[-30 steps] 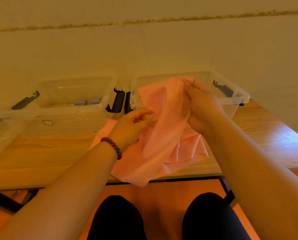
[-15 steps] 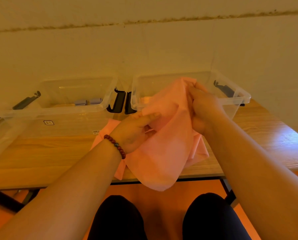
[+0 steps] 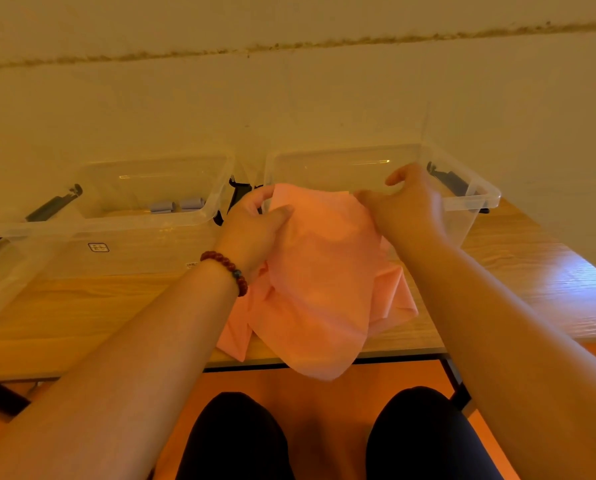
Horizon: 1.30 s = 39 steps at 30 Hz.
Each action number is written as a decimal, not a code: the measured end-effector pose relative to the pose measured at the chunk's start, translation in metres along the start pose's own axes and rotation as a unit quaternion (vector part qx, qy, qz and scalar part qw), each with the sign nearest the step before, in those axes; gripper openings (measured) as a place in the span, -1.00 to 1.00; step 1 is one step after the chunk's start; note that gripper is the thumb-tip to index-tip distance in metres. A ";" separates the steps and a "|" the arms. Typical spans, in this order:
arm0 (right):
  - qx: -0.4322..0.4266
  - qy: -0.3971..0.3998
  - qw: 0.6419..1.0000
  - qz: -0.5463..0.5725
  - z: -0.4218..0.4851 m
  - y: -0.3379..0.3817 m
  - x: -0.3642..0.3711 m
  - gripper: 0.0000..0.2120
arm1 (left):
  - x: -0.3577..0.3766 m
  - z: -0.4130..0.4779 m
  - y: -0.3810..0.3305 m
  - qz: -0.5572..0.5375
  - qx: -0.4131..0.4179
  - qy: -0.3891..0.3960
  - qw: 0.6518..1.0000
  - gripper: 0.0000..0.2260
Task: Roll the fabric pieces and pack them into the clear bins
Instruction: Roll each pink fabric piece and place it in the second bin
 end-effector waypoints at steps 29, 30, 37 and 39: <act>0.042 0.013 0.999 0.027 0.001 -0.010 0.001 -0.67 | -0.005 -0.005 -0.006 0.010 -0.005 -0.085 0.996 -0.79; 0.038 0.004 0.999 0.024 0.000 -0.011 0.000 -0.64 | -0.005 -0.006 -0.008 0.052 0.005 -0.103 0.993 -0.73; 0.036 -0.027 0.993 0.107 -0.021 -0.027 0.005 -0.44 | -0.011 -0.013 0.021 0.098 -0.015 -0.108 0.989 -0.67; 0.042 -0.013 0.991 0.123 -0.029 -0.032 0.008 -0.35 | -0.010 -0.015 0.030 0.088 -0.035 -0.078 0.992 -0.67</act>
Point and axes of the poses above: each hand's wrist, its own z-axis towards the middle knuckle, its own x-axis out of the palm, y = z × x, the point moved 7 cm from there along z, towards the middle knuckle, and after that the axes turned 5 degrees about -x, right-handed, at the moved point
